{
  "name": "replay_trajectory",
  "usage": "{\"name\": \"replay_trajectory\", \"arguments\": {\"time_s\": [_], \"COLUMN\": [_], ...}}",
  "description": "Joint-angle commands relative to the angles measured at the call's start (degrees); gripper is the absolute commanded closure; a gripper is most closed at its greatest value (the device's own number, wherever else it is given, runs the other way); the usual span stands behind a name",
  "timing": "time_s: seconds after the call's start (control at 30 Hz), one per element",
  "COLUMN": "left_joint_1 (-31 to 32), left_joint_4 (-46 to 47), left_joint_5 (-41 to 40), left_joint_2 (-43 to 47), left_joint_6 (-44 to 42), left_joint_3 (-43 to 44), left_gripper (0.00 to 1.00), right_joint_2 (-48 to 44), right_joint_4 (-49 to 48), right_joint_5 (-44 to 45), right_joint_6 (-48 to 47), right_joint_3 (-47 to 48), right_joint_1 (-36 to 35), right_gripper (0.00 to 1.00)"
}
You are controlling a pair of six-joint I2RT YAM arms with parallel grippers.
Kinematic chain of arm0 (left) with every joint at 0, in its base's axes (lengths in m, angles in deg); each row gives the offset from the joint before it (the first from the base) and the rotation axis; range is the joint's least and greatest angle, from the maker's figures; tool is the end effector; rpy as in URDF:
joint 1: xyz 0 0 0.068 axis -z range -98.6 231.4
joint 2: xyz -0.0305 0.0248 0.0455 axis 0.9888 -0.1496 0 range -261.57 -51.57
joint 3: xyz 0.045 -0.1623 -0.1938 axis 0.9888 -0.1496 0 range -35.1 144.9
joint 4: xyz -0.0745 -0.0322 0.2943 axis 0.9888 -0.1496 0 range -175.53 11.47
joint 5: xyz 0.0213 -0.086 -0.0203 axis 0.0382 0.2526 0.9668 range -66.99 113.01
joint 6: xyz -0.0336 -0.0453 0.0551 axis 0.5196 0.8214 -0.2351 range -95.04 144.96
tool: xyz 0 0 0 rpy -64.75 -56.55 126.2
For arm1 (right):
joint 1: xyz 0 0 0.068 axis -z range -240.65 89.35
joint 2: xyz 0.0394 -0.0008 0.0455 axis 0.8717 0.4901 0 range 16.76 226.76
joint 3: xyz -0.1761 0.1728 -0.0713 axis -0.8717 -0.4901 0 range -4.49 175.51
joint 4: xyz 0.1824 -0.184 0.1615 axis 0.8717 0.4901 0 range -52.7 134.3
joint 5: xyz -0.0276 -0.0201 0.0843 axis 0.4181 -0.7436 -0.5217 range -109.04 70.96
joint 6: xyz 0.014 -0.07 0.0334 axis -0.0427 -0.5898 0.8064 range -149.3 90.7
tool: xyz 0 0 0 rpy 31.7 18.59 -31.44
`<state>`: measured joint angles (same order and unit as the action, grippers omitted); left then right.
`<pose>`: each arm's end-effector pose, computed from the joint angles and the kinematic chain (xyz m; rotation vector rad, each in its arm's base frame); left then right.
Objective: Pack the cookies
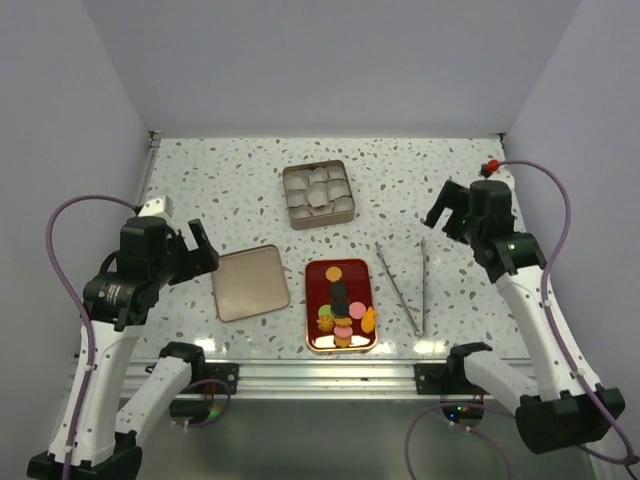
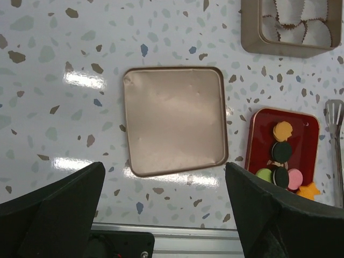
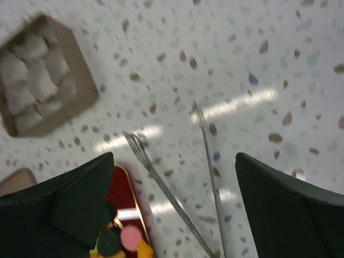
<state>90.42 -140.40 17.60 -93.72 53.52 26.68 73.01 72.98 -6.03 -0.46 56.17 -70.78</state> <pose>0.1939 -0.0243 0.3389 -0.4403 2.2724 -0.2265 0.2862 0.0357 0.3289 0.4746 2.0513 0.1684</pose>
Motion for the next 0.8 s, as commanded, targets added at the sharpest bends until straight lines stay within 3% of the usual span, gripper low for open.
{"name": "replay_trajectory", "arguments": {"time_s": [0.0, 0.17, 0.4, 0.53, 0.77], "left_joint_1": [2.4, 4.5, 5.6, 5.6, 5.6], "left_joint_4": [1.4, 0.8, -0.6, -1.7, -3.3], "left_joint_5": [4.1, 4.4, 4.4, 4.1, 3.1], "left_joint_2": [-0.2, 0.1, 0.2, 0.1, 0.9], "left_joint_6": [0.5, -0.4, -1.0, -1.0, -0.8], "left_joint_3": [0.4, 2.0, 3.3, 3.9, 3.8], "left_gripper": [0.0, 0.0, 0.0, 0.0, 0.0], "right_joint_2": [6.3, 6.1, 7.1, 10.7, 14.1], "right_joint_4": [30.2, 33.7, 29.4, 26.6, 24.1], "right_joint_5": [-7.5, -15.6, -24.3, -21.3, -14.9], "right_joint_6": [2.0, 0.8, 1.3, 3.1, 4.6], "right_joint_3": [-0.1, -8.1, -14.6, -17.1, -15.5], "right_joint_1": [-0.1, -1.8, -4.5, -9.0, -9.1], "right_gripper": [0.01, 0.01, 0.01, 0.01, 0.01]}}
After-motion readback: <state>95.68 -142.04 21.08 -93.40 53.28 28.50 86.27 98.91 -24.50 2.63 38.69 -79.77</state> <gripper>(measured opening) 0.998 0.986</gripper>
